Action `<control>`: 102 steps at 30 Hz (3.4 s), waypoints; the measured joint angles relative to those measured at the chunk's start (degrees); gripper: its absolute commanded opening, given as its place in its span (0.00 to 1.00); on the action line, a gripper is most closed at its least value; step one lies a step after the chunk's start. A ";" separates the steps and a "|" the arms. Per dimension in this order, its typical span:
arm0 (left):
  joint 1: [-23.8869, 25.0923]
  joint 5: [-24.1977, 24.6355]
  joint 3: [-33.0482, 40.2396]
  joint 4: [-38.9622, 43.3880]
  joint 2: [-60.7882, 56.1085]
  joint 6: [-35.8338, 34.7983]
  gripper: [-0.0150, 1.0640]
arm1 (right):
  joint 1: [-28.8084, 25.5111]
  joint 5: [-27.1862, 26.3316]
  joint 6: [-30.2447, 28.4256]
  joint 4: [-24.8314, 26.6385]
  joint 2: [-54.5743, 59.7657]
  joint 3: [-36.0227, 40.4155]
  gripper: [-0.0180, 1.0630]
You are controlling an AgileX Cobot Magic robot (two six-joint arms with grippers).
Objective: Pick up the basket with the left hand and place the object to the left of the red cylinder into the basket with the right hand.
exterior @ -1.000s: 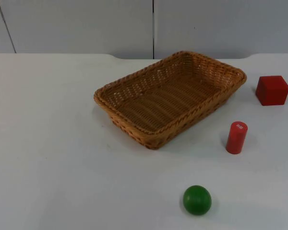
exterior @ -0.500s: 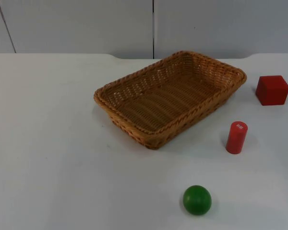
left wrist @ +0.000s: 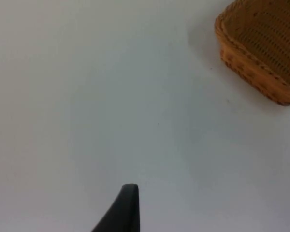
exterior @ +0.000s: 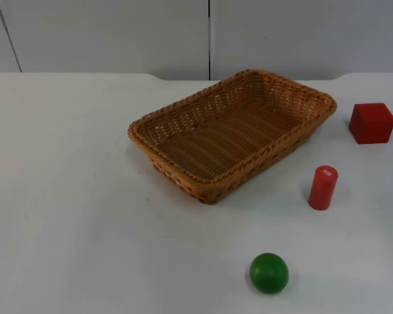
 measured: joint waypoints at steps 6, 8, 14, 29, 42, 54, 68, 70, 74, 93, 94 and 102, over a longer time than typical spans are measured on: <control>-0.36 -1.04 -8.74 -8.61 16.64 12.36 0.99 | 0.00 -0.48 0.00 0.00 0.00 0.00 0.99; -0.84 -1.32 -10.70 -9.93 20.68 14.08 0.99 | 0.00 -0.48 0.00 0.00 0.00 0.00 0.99; -6.89 -1.61 -27.02 -10.54 42.13 19.47 0.99 | 0.00 -0.59 0.00 0.00 0.00 0.00 0.99; -17.58 7.49 -70.23 -4.16 83.56 19.96 0.99 | 0.00 -0.83 -0.12 0.42 0.00 0.00 0.99; -19.49 7.57 -84.13 1.46 100.09 19.86 0.68 | 0.00 -0.83 -0.12 0.00 0.00 0.00 0.99; -19.74 7.65 -84.47 1.32 100.46 19.40 0.01 | 0.00 -1.62 -0.12 0.00 0.07 0.00 0.99; -17.72 14.81 -84.73 9.14 92.11 6.05 0.01 | 0.00 -2.42 -0.92 0.00 0.07 0.00 0.99; -17.20 18.57 -84.73 9.24 89.95 4.13 0.01 | 0.00 -2.68 -0.90 -0.54 0.07 0.00 0.99; -17.05 21.02 -83.37 8.50 86.10 1.95 0.01 | 0.00 -2.80 -1.03 -0.77 0.07 0.00 0.99; 1.77 1.06 -19.83 -6.13 41.36 1.52 0.01 | 0.00 -1.82 -1.16 0.77 0.07 0.00 0.99; 3.02 0.13 -15.93 -7.03 39.00 2.22 0.01 | 0.00 -1.82 -1.16 1.02 0.07 0.00 0.99; 8.79 -2.45 0.49 -9.56 26.41 5.35 0.01 | 1.38 -1.32 -1.34 1.51 0.07 0.00 0.99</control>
